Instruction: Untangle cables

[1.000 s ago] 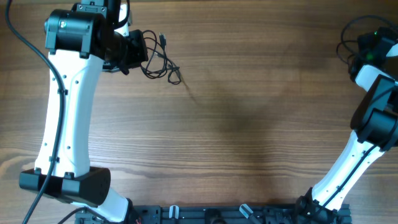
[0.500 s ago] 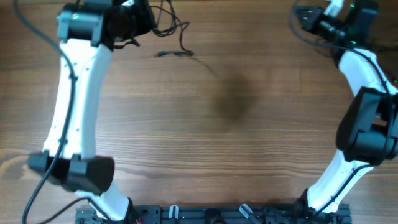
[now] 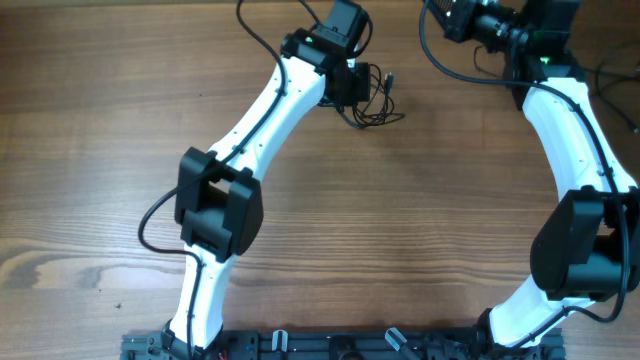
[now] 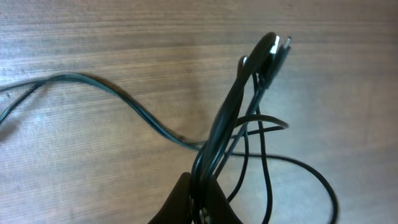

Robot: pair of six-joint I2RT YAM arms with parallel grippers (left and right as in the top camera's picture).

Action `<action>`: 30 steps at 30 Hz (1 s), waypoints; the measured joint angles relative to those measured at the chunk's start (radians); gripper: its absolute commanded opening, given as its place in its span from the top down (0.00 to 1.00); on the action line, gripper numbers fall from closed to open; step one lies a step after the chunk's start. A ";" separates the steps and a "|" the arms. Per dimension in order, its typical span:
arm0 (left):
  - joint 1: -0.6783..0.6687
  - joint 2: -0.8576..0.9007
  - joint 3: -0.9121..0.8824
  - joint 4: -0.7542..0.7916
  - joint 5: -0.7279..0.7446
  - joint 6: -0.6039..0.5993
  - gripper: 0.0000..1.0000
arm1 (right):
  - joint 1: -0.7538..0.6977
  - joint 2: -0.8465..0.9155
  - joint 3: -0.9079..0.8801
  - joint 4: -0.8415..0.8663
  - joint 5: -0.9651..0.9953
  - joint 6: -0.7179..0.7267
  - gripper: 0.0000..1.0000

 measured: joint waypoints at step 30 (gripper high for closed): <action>0.351 -0.583 0.048 -0.261 -0.161 0.006 0.00 | 0.484 0.237 -0.001 -0.315 0.740 0.986 0.19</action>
